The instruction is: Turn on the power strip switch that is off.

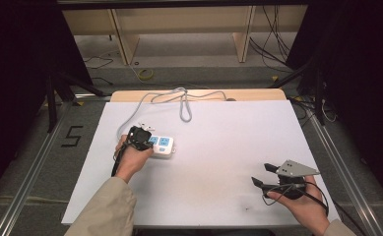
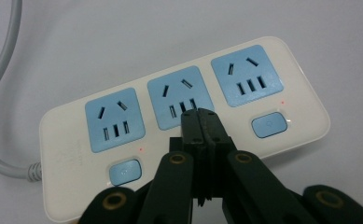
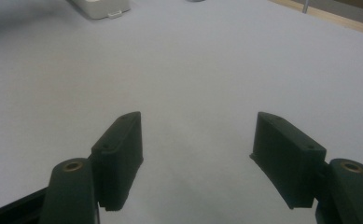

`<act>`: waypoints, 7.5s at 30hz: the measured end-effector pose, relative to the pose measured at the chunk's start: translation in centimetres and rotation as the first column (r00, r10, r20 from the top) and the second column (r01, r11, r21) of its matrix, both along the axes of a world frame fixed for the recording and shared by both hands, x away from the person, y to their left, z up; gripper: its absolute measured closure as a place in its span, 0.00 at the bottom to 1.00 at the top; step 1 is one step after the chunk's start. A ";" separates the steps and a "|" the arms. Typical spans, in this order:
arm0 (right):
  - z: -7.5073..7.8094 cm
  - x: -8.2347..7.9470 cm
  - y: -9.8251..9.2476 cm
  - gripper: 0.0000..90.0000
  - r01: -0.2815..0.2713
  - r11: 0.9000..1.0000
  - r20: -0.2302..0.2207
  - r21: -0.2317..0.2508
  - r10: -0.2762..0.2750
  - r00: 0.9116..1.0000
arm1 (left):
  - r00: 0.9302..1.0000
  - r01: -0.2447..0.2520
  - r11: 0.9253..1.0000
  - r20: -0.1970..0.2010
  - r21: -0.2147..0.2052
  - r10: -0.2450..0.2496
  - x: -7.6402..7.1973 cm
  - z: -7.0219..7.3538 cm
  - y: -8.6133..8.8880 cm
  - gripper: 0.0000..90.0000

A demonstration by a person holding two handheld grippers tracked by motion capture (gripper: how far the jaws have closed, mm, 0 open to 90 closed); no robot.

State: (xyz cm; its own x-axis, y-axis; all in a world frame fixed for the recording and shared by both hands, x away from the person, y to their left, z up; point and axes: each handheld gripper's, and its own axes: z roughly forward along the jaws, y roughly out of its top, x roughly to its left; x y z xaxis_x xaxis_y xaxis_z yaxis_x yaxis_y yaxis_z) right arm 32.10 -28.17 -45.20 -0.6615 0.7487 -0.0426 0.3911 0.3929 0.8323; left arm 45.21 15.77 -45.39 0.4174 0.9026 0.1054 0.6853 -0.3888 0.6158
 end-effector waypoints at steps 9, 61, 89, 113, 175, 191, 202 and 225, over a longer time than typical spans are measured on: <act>0.1 -0.1 0.0 0.37 0.001 1.000 0.004 0.000 -0.001 1.000 | 1.000 -0.003 1.000 -0.004 -0.007 0.003 0.0 0.0 0.1 1.00; 0.3 -0.3 -0.1 0.38 0.001 1.000 0.012 0.007 -0.001 1.000 | 1.000 0.014 1.000 0.015 0.023 -0.014 -0.1 -0.3 -0.7 1.00; 0.3 -0.2 -0.2 0.38 0.002 1.000 0.016 0.009 -0.002 1.000 | 0.999 0.029 0.999 0.015 0.034 -0.030 -0.1 -0.1 -0.7 1.00; 0.3 -0.1 -0.1 0.38 0.003 1.000 0.015 0.012 -0.003 1.000 | 0.999 0.023 0.999 0.043 0.039 -0.025 -0.1 0.1 -0.5 1.00; 0.1 0.0 -0.4 0.38 0.009 1.000 0.003 0.021 -0.009 1.000 | 0.987 0.079 0.994 0.143 -0.071 -0.068 -3.2 3.2 -1.0 0.70; 0.2 0.0 -0.4 0.38 0.005 1.000 0.005 0.022 -0.006 1.000 | 0.988 0.086 0.990 0.140 -0.112 -0.070 -4.8 3.4 -1.0 0.48; 0.2 0.0 -0.4 0.38 0.007 1.000 0.005 0.022 -0.007 1.000 | 0.986 0.091 0.990 0.151 -0.110 -0.074 -5.9 3.3 -0.3 0.41; 0.2 0.1 -0.5 0.38 0.008 1.000 0.006 0.024 -0.008 1.000 | 0.980 0.119 0.986 0.175 -0.120 -0.097 -7.9 2.7 1.0 0.30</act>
